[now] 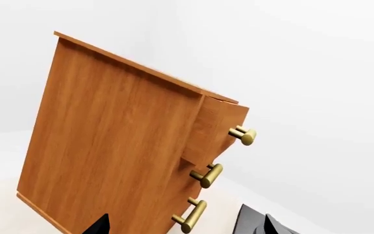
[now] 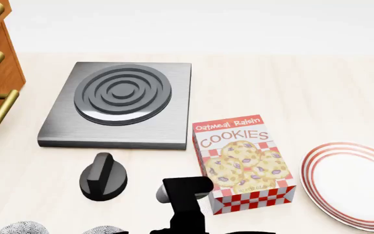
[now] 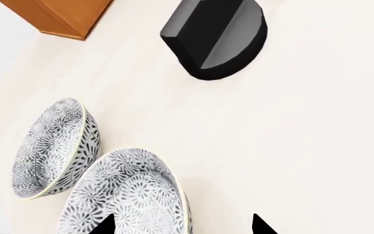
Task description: Pick the akita bowl from table center and place it on the plate.
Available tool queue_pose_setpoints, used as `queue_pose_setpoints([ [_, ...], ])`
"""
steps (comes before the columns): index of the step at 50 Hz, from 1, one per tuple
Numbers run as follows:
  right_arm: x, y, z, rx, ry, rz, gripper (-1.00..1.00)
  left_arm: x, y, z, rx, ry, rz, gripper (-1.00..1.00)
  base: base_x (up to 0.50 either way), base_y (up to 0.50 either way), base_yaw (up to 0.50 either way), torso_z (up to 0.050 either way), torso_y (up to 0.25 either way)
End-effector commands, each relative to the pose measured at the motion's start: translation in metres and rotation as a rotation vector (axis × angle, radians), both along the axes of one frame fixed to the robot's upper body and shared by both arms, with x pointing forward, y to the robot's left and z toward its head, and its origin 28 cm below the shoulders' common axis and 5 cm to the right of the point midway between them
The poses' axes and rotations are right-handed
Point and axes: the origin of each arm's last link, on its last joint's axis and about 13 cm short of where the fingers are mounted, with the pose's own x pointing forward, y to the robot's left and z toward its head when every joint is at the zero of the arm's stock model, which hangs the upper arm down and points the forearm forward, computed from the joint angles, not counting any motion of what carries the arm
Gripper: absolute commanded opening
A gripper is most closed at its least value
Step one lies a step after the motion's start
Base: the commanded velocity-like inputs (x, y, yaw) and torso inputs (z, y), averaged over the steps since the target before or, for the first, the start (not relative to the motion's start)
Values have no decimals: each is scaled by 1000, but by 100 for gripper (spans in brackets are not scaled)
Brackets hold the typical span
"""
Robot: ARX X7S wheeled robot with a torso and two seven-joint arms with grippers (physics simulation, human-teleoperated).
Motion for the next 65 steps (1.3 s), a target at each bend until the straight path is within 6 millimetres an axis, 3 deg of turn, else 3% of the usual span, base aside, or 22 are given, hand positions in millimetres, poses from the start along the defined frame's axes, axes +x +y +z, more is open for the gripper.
queue_pose_setpoints([
  [1,3,0,-6,0,15,3,100,-1,0,1,-2,-4,0,100,0,0,0,0,0],
  [42,0,4,-12,11,43,46,100,-2,2,4,-10,-11,4,100,0,0,0,0,0],
  [43,0,4,-12,11,43,47,-100,-2,2,4,-10,-11,3,100,0,0,0,0,0],
  [56,-2,1,-9,9,26,40,-100,-3,0,4,-8,-12,-1,100,0,0,0,0,0],
  [65,-1,-7,13,28,-60,-20,-100,-3,0,4,-7,-11,-4,100,0,0,0,0,0],
])
